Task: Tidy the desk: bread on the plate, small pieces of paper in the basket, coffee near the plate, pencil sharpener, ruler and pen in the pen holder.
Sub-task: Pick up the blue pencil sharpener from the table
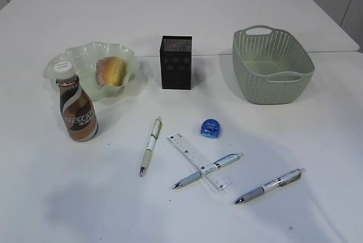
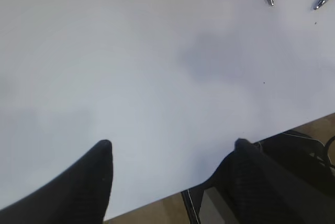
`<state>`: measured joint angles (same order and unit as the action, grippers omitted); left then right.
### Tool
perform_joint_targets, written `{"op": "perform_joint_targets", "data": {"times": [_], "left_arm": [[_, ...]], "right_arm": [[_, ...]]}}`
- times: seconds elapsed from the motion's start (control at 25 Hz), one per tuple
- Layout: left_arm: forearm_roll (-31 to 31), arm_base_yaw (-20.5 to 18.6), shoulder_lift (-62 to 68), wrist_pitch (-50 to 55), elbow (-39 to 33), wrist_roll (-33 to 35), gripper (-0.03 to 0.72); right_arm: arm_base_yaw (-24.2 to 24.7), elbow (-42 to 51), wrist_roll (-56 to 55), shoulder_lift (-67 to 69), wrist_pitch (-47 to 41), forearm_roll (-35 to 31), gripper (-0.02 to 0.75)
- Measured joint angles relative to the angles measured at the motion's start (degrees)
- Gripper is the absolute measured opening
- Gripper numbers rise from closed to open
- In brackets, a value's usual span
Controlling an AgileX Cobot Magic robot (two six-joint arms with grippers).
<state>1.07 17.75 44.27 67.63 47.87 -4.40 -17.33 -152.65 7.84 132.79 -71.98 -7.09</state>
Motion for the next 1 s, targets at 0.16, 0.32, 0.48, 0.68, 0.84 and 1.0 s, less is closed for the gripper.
{"op": "perform_joint_targets", "data": {"times": [0.16,0.32,0.48,0.68,0.84,1.0], "left_arm": [[-1.1,0.0,0.0,1.9,0.0,-0.3,0.499],[-2.2,0.0,0.0,2.0,0.0,-0.5,0.499],[-2.3,0.0,0.0,2.0,0.0,-0.5,0.499],[-2.6,0.0,0.0,2.0,0.0,-0.5,0.499],[-3.6,0.0,0.0,2.0,0.0,-0.5,0.499],[-5.4,0.0,0.0,1.5,0.0,-0.5,0.499]], "right_arm": [[0.0,5.2,-6.0,-7.3,-0.2,1.1,0.529],[0.0,12.4,-7.5,-12.0,-0.2,1.7,0.529],[0.0,22.9,-8.6,-17.6,-0.2,3.6,0.529],[0.0,39.5,-10.2,-25.4,-0.2,4.0,0.529],[0.0,46.6,-11.5,-25.7,-0.1,3.8,0.529],[0.0,52.9,-18.8,-25.7,0.3,3.4,0.529]]}}
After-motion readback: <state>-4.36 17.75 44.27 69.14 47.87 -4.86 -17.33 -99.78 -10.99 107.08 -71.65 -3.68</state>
